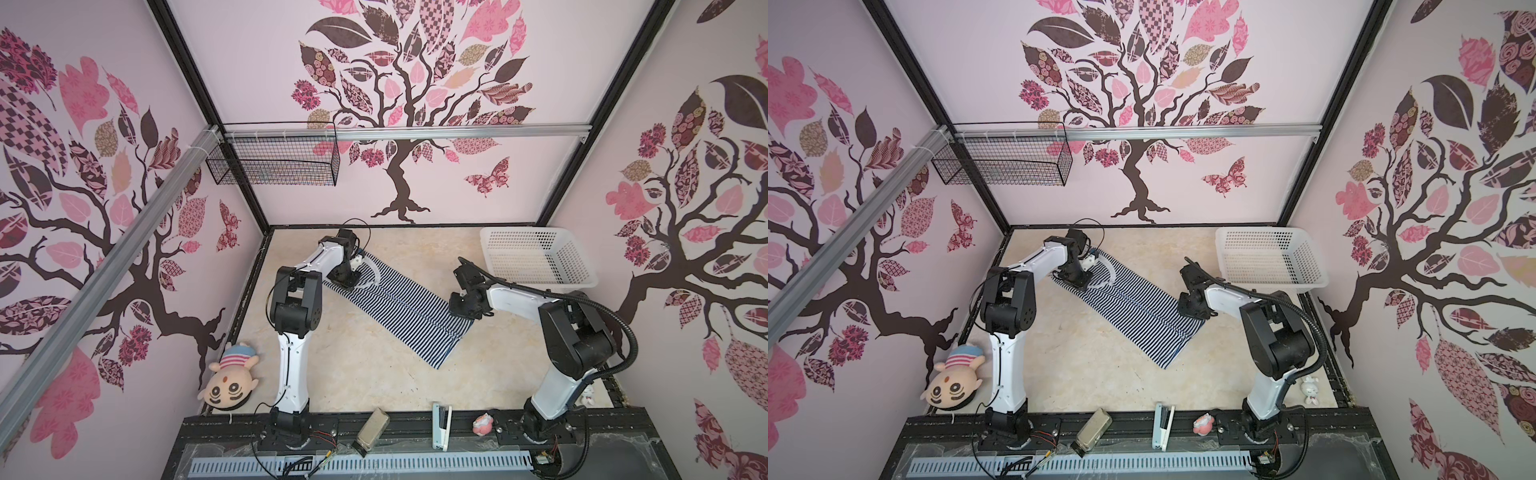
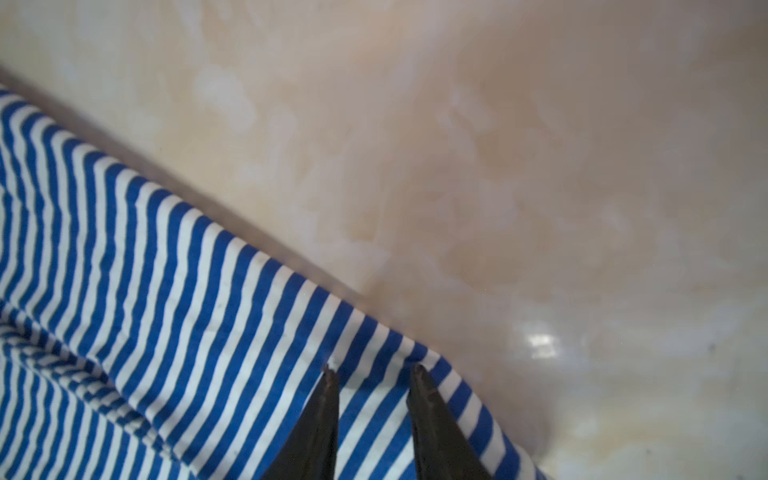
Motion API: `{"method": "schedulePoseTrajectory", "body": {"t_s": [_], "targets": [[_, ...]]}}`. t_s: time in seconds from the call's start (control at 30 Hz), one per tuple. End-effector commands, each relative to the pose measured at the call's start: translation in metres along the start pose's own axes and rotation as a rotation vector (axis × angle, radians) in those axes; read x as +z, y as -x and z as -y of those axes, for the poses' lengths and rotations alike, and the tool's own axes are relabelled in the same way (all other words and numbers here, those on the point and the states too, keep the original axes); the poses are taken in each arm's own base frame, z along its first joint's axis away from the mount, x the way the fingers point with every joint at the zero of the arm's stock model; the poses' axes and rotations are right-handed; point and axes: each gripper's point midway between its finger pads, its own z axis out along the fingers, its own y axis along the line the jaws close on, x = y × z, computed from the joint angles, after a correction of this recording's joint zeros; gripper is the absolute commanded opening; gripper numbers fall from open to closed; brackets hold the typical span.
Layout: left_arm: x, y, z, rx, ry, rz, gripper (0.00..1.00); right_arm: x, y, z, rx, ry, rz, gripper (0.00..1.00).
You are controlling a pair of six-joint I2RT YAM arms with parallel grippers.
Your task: Fold and stack the tank tops
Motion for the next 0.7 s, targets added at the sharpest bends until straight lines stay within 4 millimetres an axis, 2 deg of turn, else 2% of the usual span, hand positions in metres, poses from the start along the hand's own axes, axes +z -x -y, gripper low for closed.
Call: {"method": "schedulePoseTrajectory", "body": {"t_s": [0.0,0.27,0.37,0.5,0.67], "targets": [[0.014,0.015,-0.008,-0.005,0.024,-0.014,0.28,0.000,-0.047,0.001,0.001,-0.044,-0.105,0.33],[0.008,0.063,-0.011,-0.006,0.049,0.084,0.28,-0.014,-0.086,-0.025,0.000,-0.020,-0.099,0.33],[-0.003,0.079,-0.014,-0.007,0.058,0.126,0.28,-0.023,-0.096,-0.037,-0.017,-0.006,-0.099,0.33],[-0.035,0.087,-0.017,-0.025,0.057,0.197,0.28,-0.041,-0.090,-0.049,-0.033,0.016,-0.066,0.33],[-0.087,0.074,-0.012,-0.049,0.028,0.293,0.29,-0.062,-0.068,-0.059,-0.064,0.023,0.014,0.34]]}}
